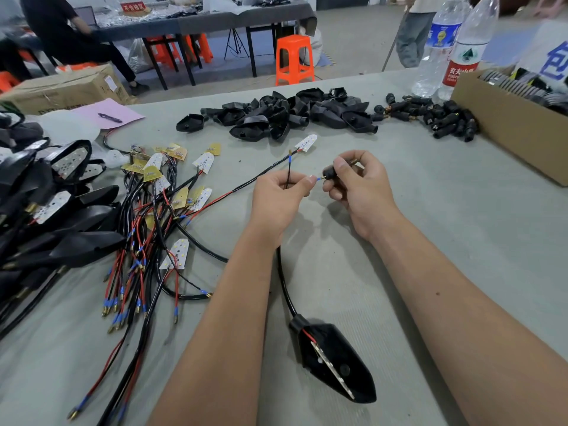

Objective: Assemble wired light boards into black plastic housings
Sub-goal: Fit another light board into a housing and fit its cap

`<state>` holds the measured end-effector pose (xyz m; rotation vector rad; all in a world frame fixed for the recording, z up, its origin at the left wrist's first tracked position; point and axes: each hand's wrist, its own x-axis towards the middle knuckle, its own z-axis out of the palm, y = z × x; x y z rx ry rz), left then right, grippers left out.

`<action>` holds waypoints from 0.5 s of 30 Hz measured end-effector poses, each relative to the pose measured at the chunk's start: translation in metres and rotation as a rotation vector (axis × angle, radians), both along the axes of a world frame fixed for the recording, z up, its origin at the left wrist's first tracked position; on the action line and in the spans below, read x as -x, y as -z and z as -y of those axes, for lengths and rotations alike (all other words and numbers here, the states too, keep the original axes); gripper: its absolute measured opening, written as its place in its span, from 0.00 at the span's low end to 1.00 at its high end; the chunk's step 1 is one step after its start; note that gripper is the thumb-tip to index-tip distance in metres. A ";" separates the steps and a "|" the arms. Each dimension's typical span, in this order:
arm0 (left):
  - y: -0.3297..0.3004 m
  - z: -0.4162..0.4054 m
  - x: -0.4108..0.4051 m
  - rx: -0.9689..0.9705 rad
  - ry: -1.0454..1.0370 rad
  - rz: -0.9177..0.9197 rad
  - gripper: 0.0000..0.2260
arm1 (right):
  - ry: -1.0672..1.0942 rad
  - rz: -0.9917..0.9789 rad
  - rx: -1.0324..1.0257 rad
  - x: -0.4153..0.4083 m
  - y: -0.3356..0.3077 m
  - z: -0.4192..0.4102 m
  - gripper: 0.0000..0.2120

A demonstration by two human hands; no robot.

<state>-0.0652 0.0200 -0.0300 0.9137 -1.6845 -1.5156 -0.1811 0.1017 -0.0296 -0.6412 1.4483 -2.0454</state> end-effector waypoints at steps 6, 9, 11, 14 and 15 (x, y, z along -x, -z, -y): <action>-0.001 -0.004 0.004 0.043 -0.050 0.027 0.08 | -0.026 -0.075 -0.003 0.000 0.003 0.001 0.04; -0.005 -0.005 0.003 -0.012 0.015 0.054 0.08 | -0.011 -0.127 -0.028 -0.001 0.004 0.001 0.05; -0.006 -0.003 0.000 -0.074 0.094 0.024 0.11 | 0.039 -0.116 -0.035 0.000 0.005 0.000 0.05; -0.004 -0.001 -0.003 -0.073 0.122 0.004 0.12 | 0.067 -0.099 -0.030 0.001 0.006 0.001 0.05; -0.004 -0.001 -0.003 -0.083 0.107 -0.009 0.10 | 0.061 -0.101 -0.033 0.002 0.005 0.001 0.04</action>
